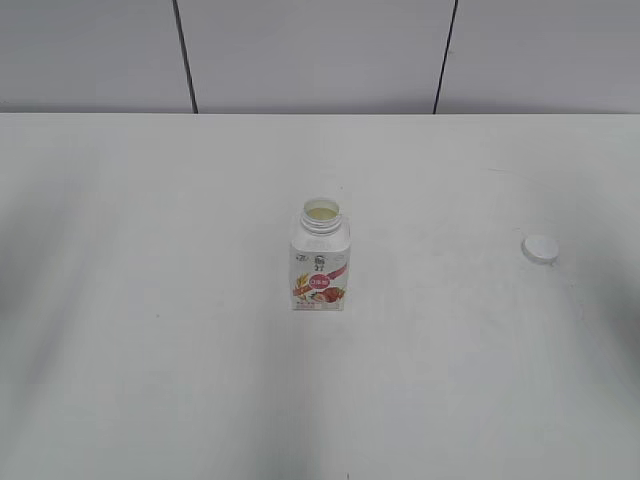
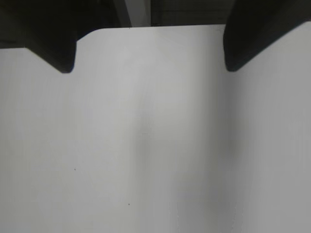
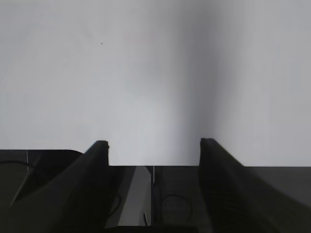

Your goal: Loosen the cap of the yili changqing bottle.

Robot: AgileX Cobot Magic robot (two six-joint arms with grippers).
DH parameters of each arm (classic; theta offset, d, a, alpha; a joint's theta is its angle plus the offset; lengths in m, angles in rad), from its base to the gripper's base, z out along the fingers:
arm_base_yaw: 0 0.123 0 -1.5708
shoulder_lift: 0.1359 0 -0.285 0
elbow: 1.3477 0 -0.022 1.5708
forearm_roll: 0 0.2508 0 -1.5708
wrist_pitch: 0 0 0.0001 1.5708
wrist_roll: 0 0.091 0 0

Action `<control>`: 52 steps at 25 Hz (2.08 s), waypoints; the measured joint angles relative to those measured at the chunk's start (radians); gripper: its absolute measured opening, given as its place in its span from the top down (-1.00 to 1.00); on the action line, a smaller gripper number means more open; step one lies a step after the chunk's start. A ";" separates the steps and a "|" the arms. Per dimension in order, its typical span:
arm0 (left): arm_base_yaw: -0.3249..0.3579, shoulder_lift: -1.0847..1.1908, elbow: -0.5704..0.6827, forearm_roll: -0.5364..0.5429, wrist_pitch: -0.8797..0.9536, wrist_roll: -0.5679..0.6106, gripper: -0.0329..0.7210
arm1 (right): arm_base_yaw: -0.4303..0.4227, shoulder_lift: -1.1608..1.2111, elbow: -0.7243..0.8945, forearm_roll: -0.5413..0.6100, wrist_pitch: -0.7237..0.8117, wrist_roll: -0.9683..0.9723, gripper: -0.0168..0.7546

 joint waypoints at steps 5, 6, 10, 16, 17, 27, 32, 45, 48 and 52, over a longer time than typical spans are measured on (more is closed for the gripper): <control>0.000 -0.282 0.155 -0.003 0.002 0.000 -0.59 | 0.000 -0.234 0.136 -0.010 0.000 0.000 -0.25; 0.000 -0.346 0.179 -0.003 0.002 0.000 -0.59 | 0.000 -0.288 0.164 -0.010 0.001 0.000 -0.25; 0.000 -0.590 0.262 -0.004 0.004 0.000 -0.59 | 0.000 -0.515 0.262 -0.011 0.003 0.000 -0.25; 0.000 -0.926 0.351 -0.005 0.005 0.000 -0.59 | 0.000 -0.785 0.396 -0.013 -0.012 -0.011 -0.25; 0.000 -0.979 0.364 -0.005 0.005 0.000 -0.59 | 0.000 -0.828 0.417 -0.013 -0.015 -0.023 -0.24; 0.000 -1.168 0.452 -0.073 -0.051 0.135 -0.59 | 0.000 -1.165 0.449 -0.022 -0.044 -0.044 -0.24; 0.000 -1.168 0.503 -0.109 -0.147 0.144 -0.59 | 0.000 -1.167 0.450 -0.028 -0.051 -0.045 -0.24; 0.041 -1.168 0.510 -0.111 -0.157 0.149 -0.59 | 0.000 -1.167 0.482 -0.038 -0.119 -0.046 -0.24; 0.114 -1.168 0.510 -0.111 -0.157 0.149 -0.59 | 0.000 -1.167 0.483 -0.043 -0.120 -0.046 -0.24; 0.156 -1.168 0.510 -0.111 -0.157 0.149 -0.59 | 0.000 -1.167 0.483 -0.045 -0.120 -0.046 -0.24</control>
